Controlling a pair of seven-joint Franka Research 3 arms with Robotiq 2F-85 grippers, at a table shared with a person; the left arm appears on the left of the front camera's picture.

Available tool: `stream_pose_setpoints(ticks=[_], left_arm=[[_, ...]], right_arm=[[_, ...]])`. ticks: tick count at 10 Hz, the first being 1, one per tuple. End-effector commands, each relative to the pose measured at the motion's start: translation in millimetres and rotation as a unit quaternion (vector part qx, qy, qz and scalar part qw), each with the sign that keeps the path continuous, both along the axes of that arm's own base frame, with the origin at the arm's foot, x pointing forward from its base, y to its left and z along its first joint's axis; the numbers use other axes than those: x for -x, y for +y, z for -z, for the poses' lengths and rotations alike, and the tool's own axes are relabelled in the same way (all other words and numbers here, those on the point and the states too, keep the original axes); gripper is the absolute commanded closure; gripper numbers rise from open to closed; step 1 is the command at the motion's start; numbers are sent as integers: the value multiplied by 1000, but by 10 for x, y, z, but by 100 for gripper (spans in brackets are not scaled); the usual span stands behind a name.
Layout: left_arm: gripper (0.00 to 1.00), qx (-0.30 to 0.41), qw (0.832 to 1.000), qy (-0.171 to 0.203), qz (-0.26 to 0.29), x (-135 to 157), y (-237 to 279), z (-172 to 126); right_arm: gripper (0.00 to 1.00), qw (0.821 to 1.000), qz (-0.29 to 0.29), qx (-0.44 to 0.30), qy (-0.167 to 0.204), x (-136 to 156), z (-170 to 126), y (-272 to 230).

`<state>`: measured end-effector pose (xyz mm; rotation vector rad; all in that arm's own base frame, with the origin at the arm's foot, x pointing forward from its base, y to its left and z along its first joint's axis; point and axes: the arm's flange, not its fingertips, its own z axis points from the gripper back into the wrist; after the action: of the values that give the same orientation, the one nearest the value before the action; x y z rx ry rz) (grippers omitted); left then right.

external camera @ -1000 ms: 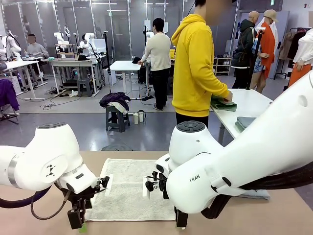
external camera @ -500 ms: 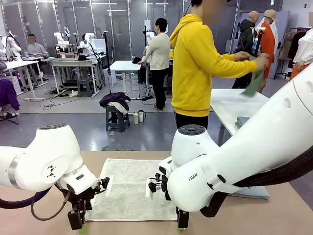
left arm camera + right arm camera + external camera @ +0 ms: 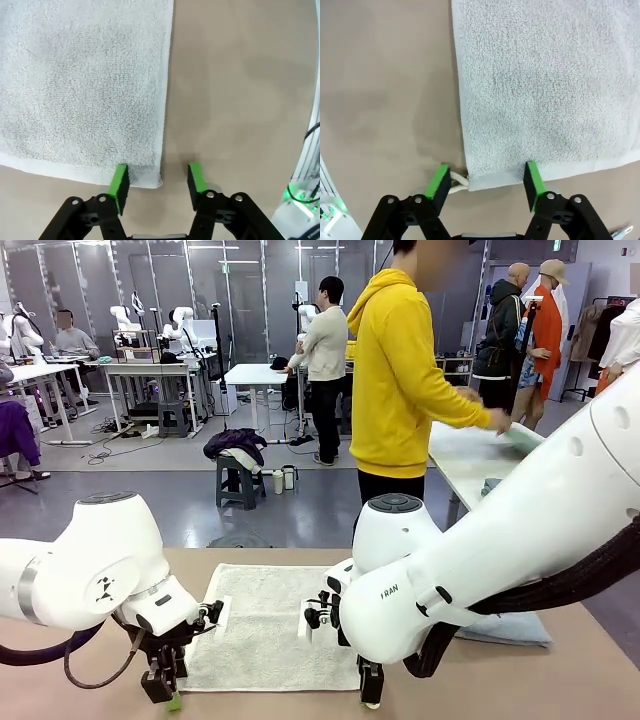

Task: Fold the towels and place them in the basket.
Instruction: When a person lays out a Towel with hook on the table, fold it in half twice.

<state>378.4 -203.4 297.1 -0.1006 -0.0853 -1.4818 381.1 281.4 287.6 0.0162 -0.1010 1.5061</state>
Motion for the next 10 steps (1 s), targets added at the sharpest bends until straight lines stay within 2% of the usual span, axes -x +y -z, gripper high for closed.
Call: stream_pose_setpoints(ticks=[1,4,7,10], left_arm=[[100,-2,1000,-6,-2,34,-22,48],[100,-7,1000,-3,2,64,-23,78],[100,-2,1000,-9,1,94,-17,48],[100,-1,1000,-18,-2,110,5,-47]], right_arm=[[100,1000,-14,-14,8,-17,6,-49],[98,1000,-6,-8,13,-16,2,-65],[100,1000,-1,-1,15,-1,3,-52],[100,1000,12,3,10,49,-151,-61]])
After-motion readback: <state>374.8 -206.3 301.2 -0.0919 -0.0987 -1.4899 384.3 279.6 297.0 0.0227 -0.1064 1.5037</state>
